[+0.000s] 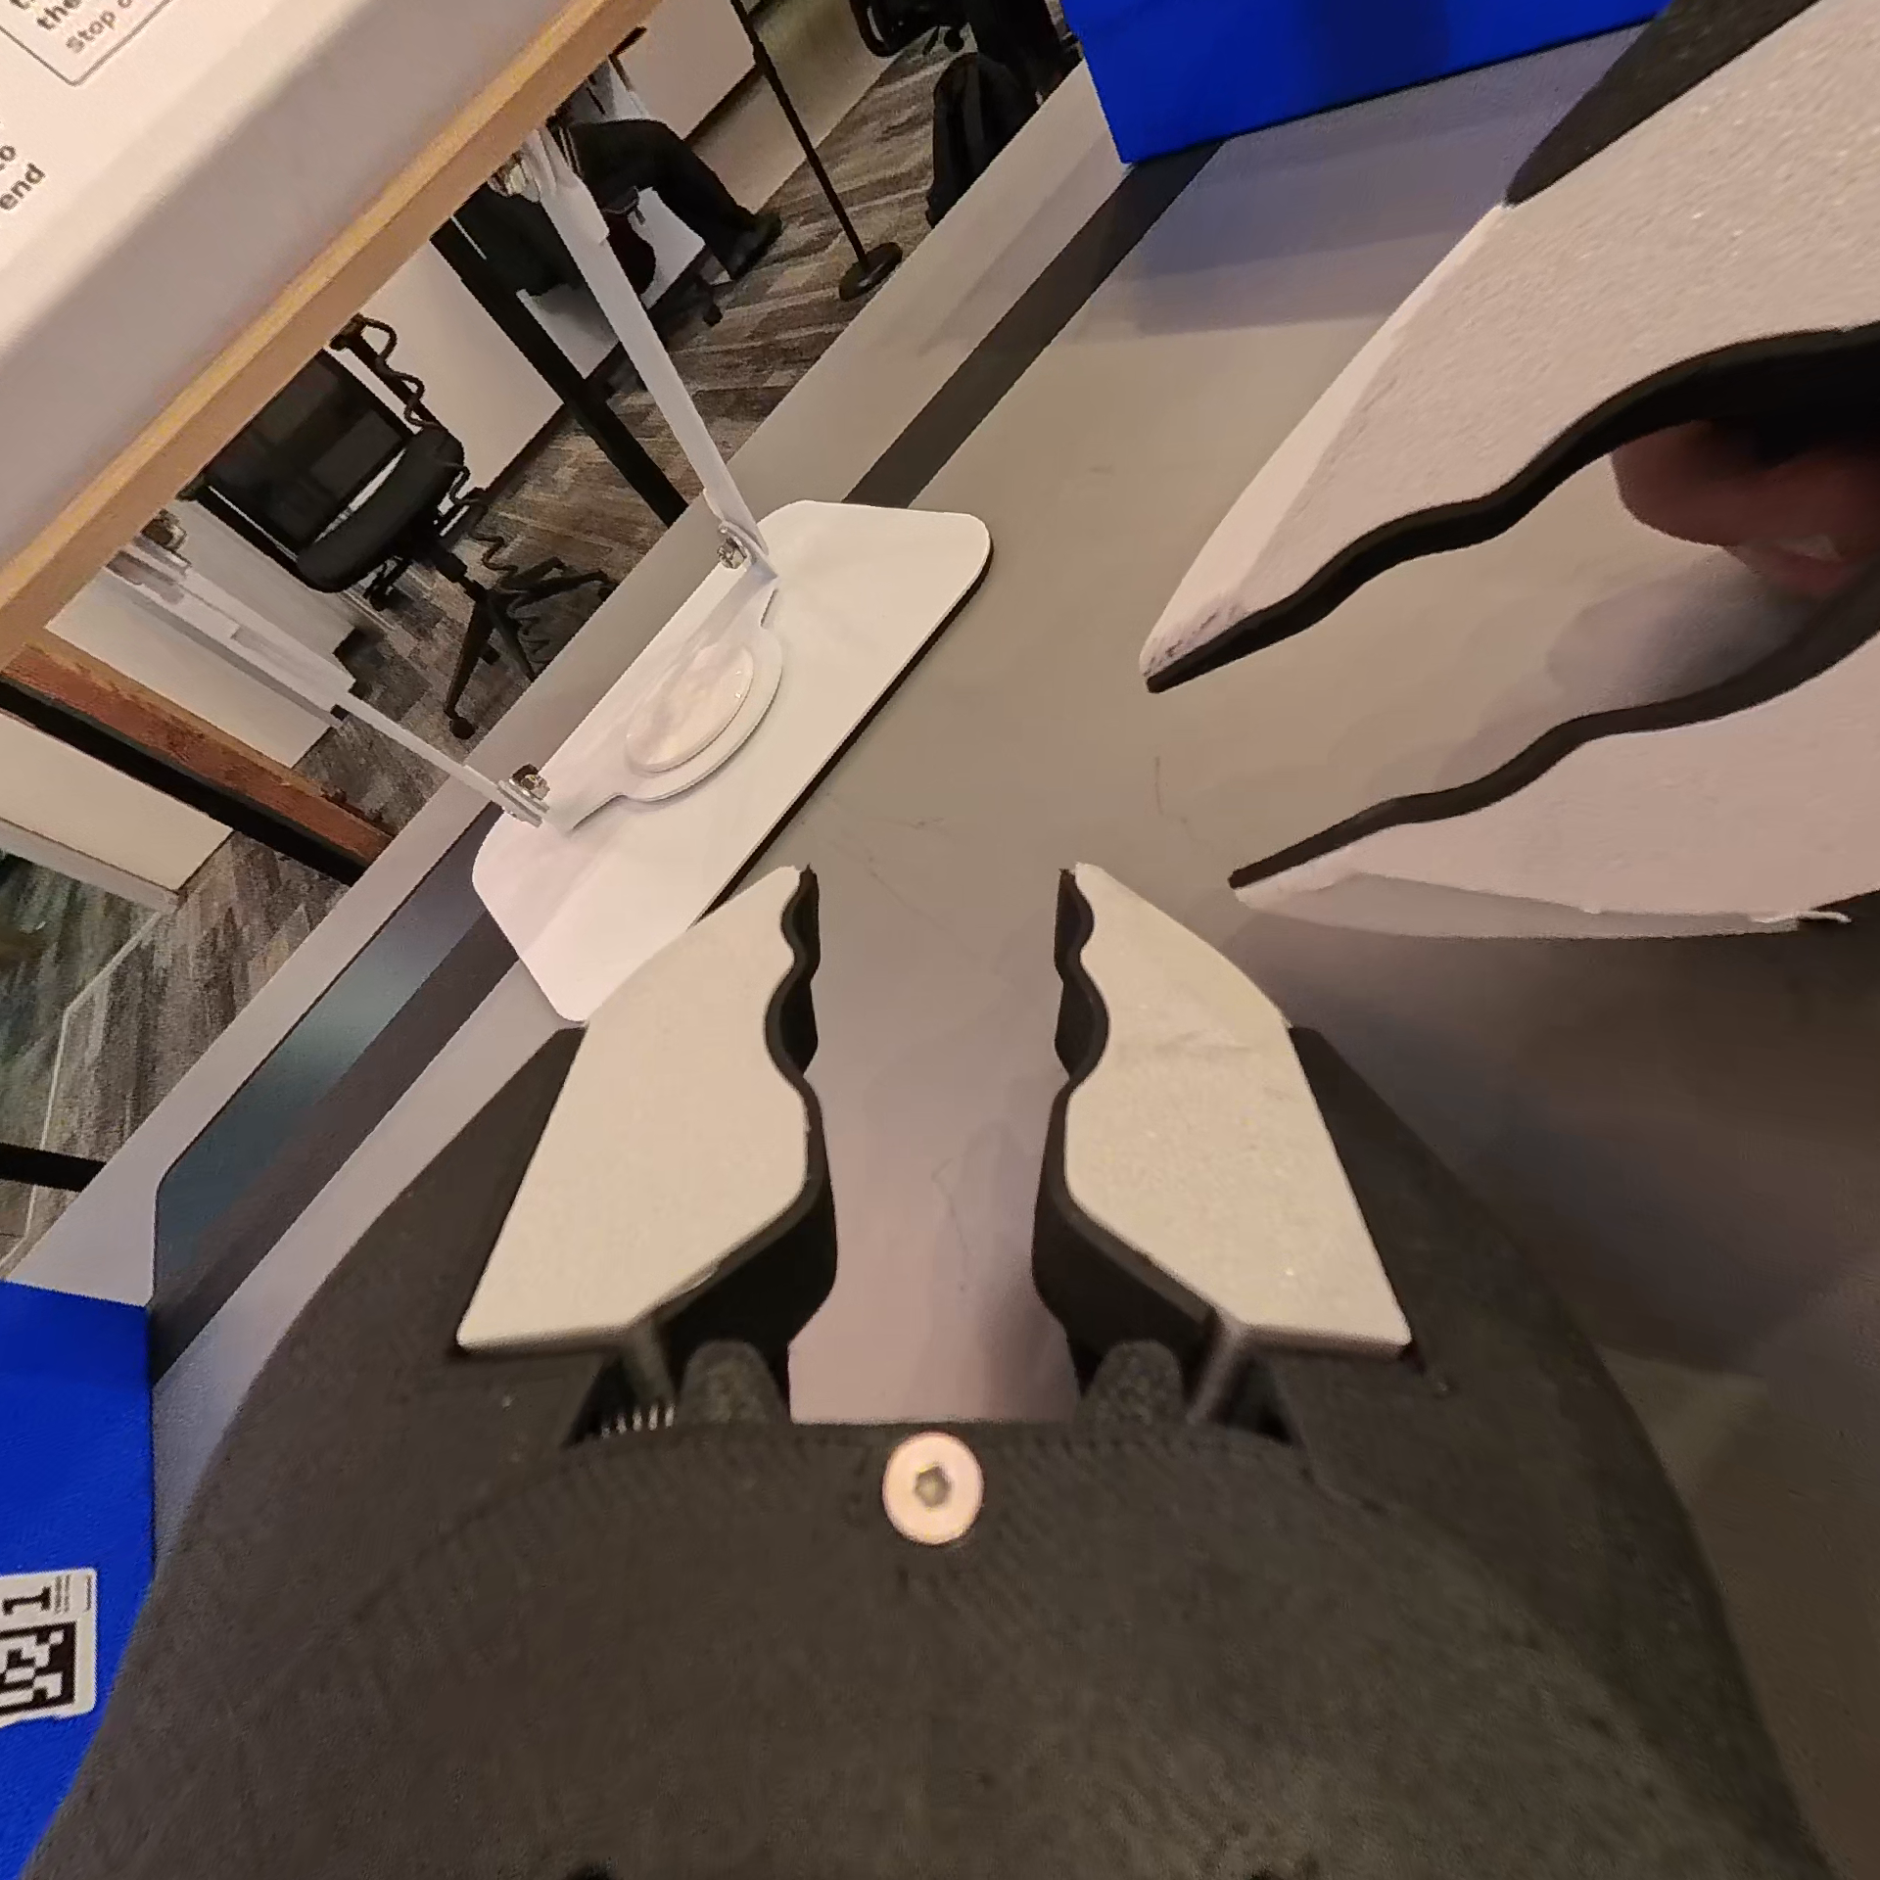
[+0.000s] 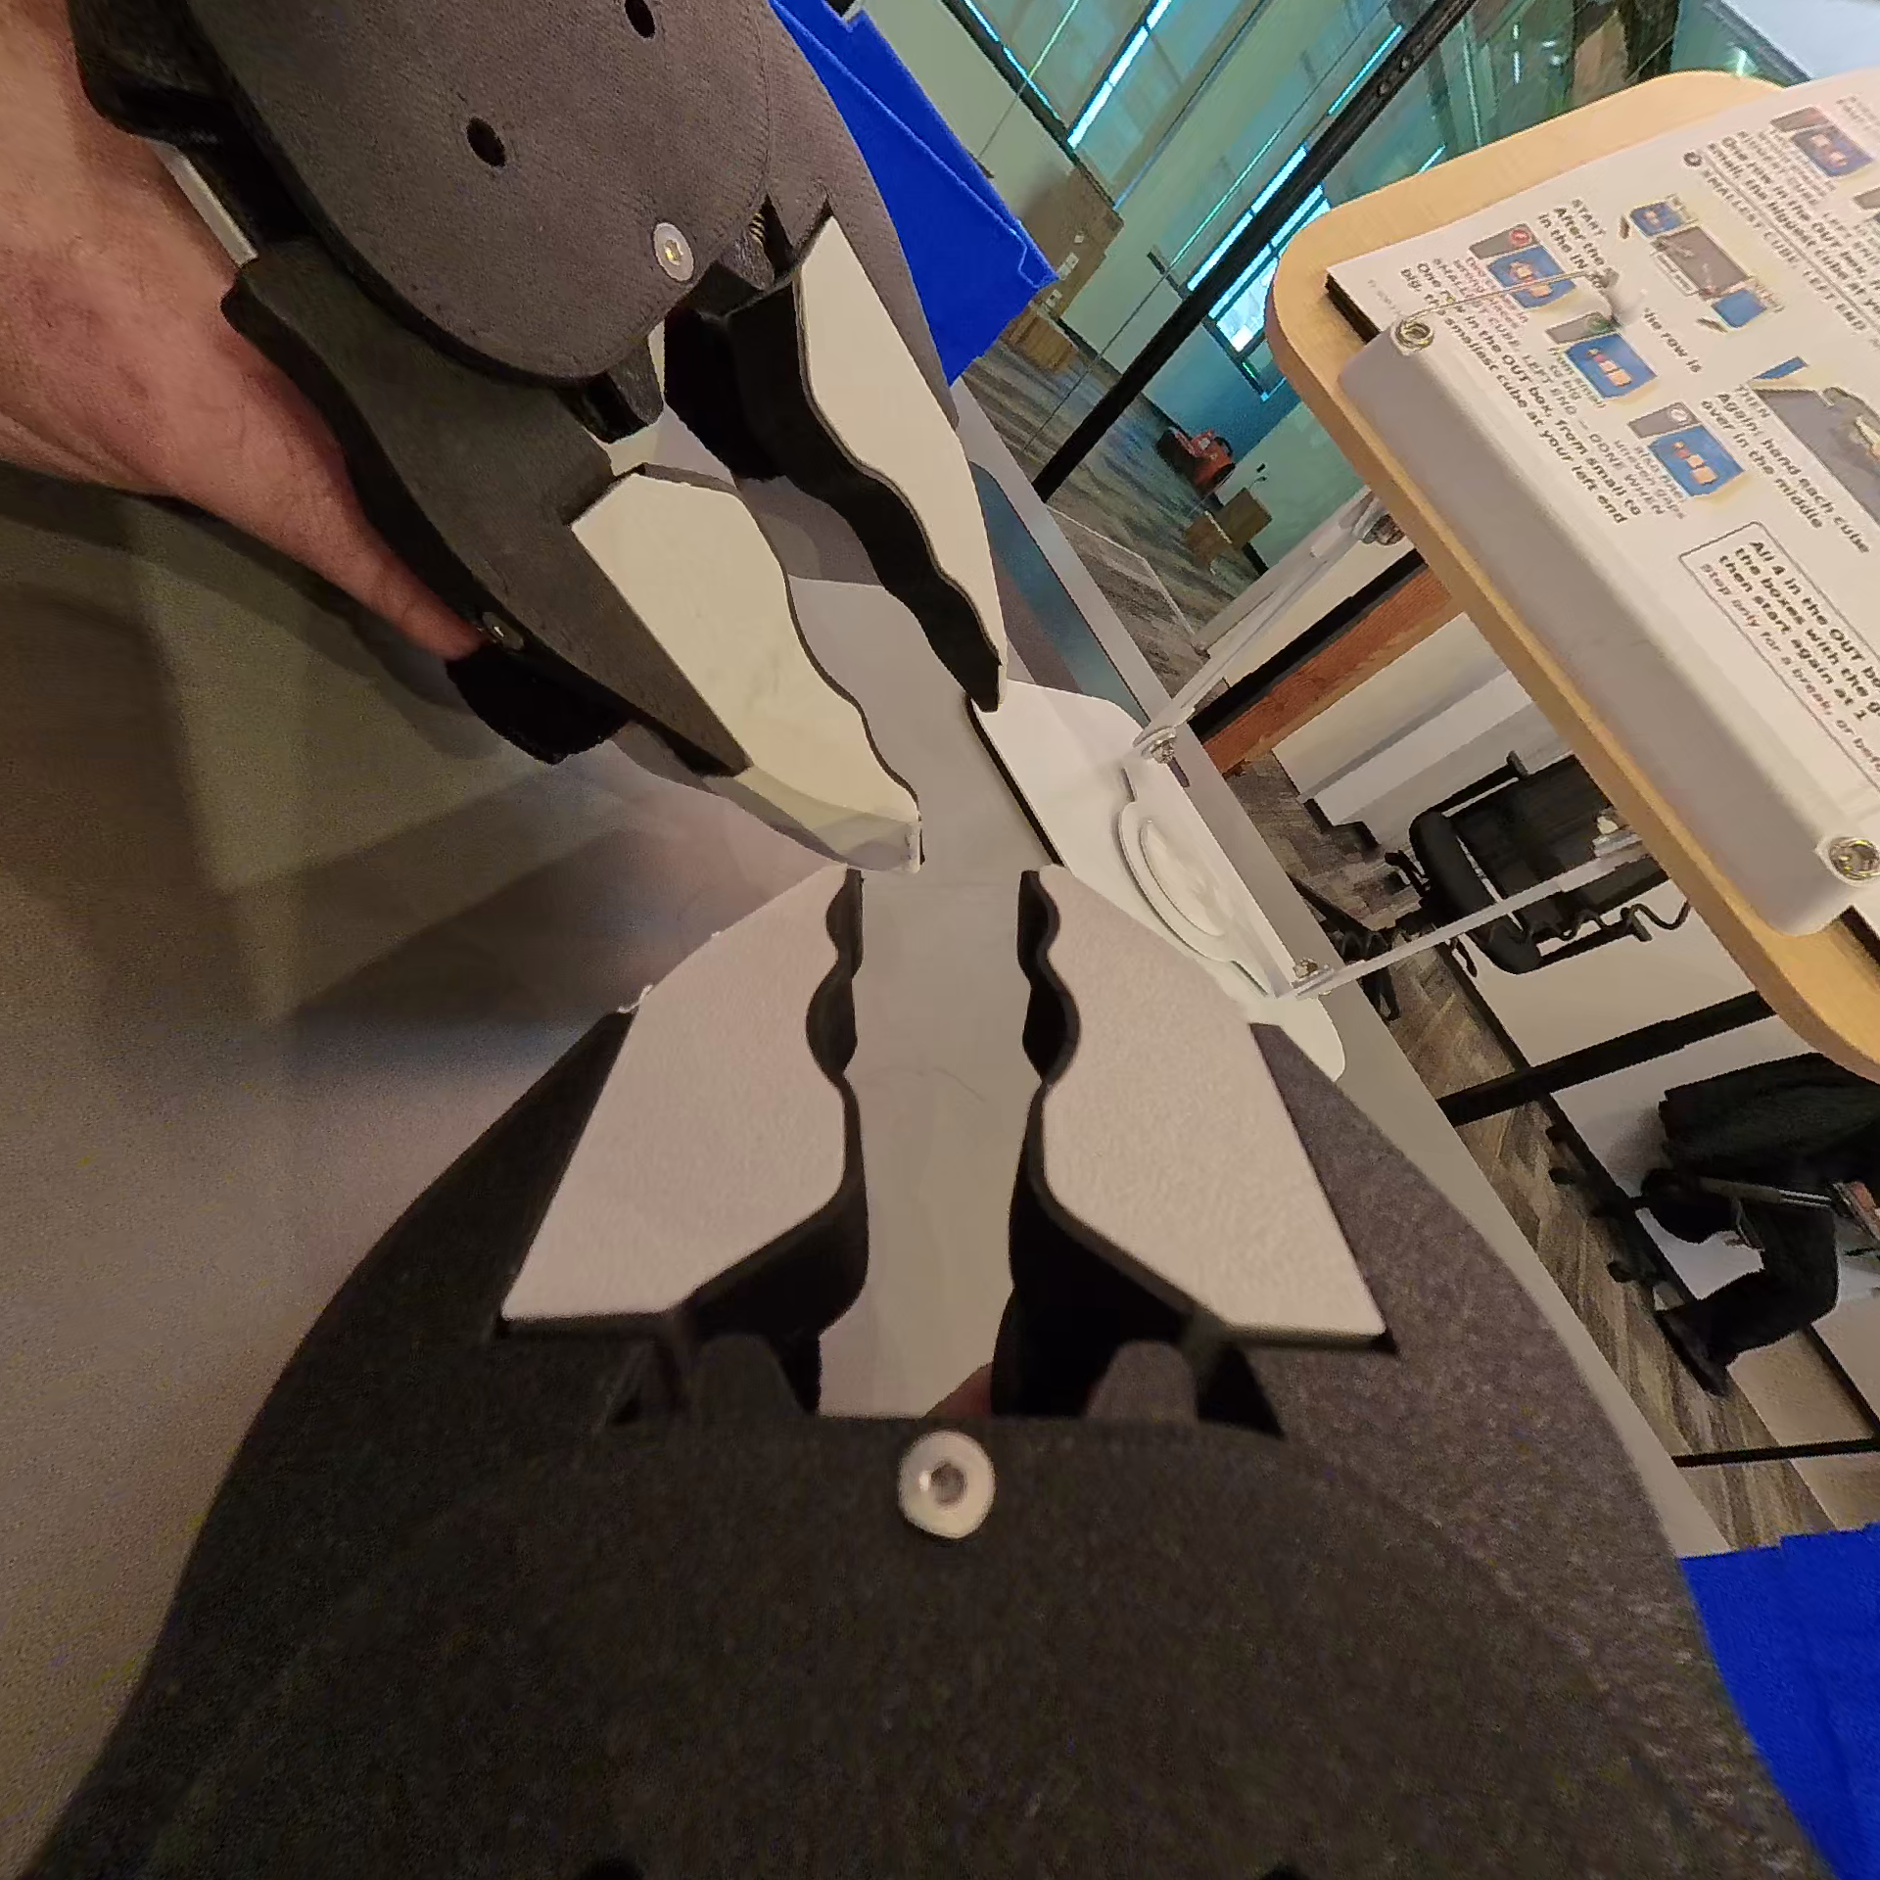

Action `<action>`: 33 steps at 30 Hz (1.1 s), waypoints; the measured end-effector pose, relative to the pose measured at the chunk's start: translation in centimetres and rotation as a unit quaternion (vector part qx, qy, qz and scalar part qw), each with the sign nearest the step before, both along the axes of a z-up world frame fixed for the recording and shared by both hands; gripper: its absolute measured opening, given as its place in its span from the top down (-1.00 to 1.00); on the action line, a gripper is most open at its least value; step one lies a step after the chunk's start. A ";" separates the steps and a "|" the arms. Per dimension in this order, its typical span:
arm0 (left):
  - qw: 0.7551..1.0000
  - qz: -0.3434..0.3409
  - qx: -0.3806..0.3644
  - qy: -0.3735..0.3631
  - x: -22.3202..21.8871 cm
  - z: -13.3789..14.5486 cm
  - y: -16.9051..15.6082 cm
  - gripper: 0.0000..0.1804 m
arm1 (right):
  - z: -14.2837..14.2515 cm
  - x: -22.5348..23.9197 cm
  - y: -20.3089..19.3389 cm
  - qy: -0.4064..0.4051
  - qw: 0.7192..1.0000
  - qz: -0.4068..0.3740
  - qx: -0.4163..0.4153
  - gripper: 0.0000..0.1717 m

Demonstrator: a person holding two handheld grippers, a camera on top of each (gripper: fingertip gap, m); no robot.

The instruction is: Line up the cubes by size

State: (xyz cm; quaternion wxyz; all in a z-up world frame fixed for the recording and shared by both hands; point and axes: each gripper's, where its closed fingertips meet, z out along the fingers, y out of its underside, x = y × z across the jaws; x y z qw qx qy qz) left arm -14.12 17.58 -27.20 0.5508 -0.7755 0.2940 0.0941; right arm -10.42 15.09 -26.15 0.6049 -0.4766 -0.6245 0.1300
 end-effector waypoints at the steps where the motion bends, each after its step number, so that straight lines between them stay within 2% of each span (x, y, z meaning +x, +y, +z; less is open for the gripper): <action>1: 1.000 0.000 0.000 0.000 0.0 0.0 0.0 0.51 | 0.0 0.0 0.0 0.000 1.000 0.000 0.000 0.67; 7: 1.000 0.008 -0.006 -0.002 -0.2 -0.1 0.2 0.50 | 0.0 0.0 0.2 0.002 1.000 0.000 -0.004 0.66; 13: 0.998 0.046 -0.018 -0.036 -1.6 0.0 0.7 0.21 | 0.1 0.1 1.0 0.008 1.000 -0.008 -0.008 0.66; 16: 0.996 0.055 -0.003 -0.073 -2.3 0.9 0.5 0.19 | 0.3 0.3 1.5 0.016 1.000 -0.019 -0.010 0.65; 19: 0.993 0.069 0.017 -0.089 -3.1 1.6 -0.3 0.18 | 0.6 0.5 1.9 0.025 0.999 -0.037 0.006 0.63; 24: 0.983 0.093 0.022 -0.155 -3.8 2.6 -3.4 0.00 | 1.4 0.7 0.6 0.042 0.998 -0.032 0.035 0.59; 26: 0.982 0.124 0.052 -0.132 -6.0 4.1 -5.4 0.01 | 1.6 1.7 0.1 0.051 0.998 -0.041 0.022 0.57; 29: 0.968 0.173 0.112 -0.143 -10.5 7.3 -9.2 0.13 | 1.5 4.1 -0.2 0.046 0.997 -0.059 0.025 0.55; 31: 0.957 0.229 0.120 -0.128 -15.0 7.8 -11.6 0.16 | 1.5 6.1 0.2 0.046 0.995 -0.081 0.021 0.54; 33: 0.950 0.268 0.101 -0.124 -19.1 6.8 -13.3 0.15 | 2.0 7.9 0.5 0.068 0.993 -0.098 0.002 0.54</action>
